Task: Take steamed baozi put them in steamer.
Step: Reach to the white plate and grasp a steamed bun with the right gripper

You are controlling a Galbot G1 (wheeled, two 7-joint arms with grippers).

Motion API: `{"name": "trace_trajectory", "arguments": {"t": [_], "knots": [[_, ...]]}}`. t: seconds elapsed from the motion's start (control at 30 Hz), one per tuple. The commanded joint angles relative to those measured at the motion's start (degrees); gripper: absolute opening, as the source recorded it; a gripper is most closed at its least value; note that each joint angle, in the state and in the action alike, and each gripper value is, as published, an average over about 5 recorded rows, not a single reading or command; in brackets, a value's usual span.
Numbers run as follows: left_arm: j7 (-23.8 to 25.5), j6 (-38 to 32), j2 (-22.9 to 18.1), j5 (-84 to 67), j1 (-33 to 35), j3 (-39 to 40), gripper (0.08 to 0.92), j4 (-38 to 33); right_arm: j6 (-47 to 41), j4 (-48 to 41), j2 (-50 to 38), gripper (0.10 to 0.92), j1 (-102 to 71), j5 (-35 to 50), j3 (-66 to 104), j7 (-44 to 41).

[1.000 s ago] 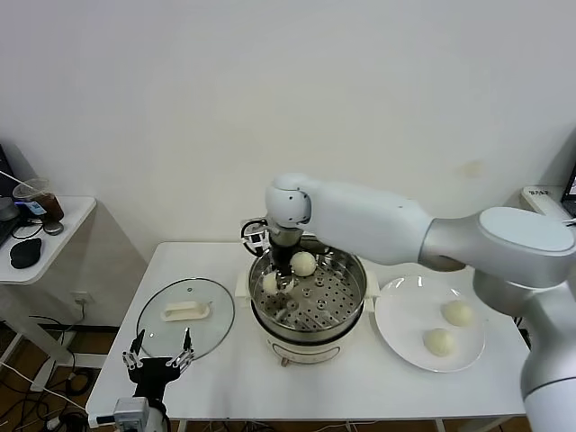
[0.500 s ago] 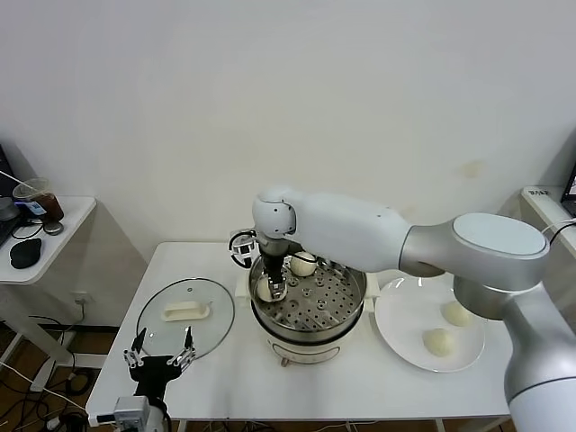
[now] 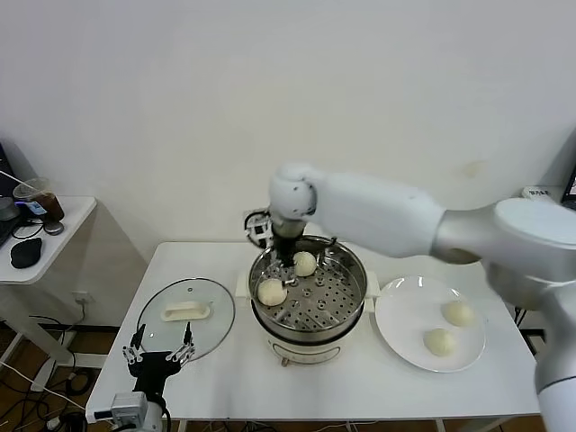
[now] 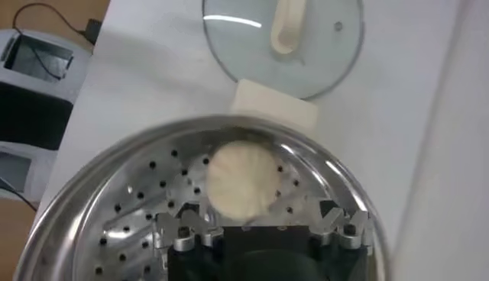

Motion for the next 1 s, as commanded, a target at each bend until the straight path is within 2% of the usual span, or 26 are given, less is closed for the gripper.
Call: {"name": "trace_trajectory", "arguments": {"t": [0.03,0.23,0.43,0.77,1.0], "knots": [[0.3,0.4,0.4,-0.9,-0.1,-1.1,0.823,-0.2,7.8,7.9,-19.7,0.823,10.0,2.4,2.1,-6.0],[0.5,0.2,1.0,-2.3,0.0,-2.6,0.823,0.3,19.3,10.2,-33.5,0.823,7.6,-4.1,1.6,-10.0],[0.7,0.0,1.3,-2.3,0.3,-3.1,0.823,0.9,19.7,16.9,-45.0,0.823,-3.5,-12.6,5.7,-10.0],[0.8,-0.3,0.3,-1.7,0.5,-3.3,0.823,2.1,18.2,16.8,-49.1,0.823,-35.8,-24.3,28.1,-7.0],[0.8,-0.2,0.2,-1.6,0.8,-3.8,0.823,2.4,18.9,13.4,-47.7,0.823,-47.0,-29.1,36.5,-7.3]]}}
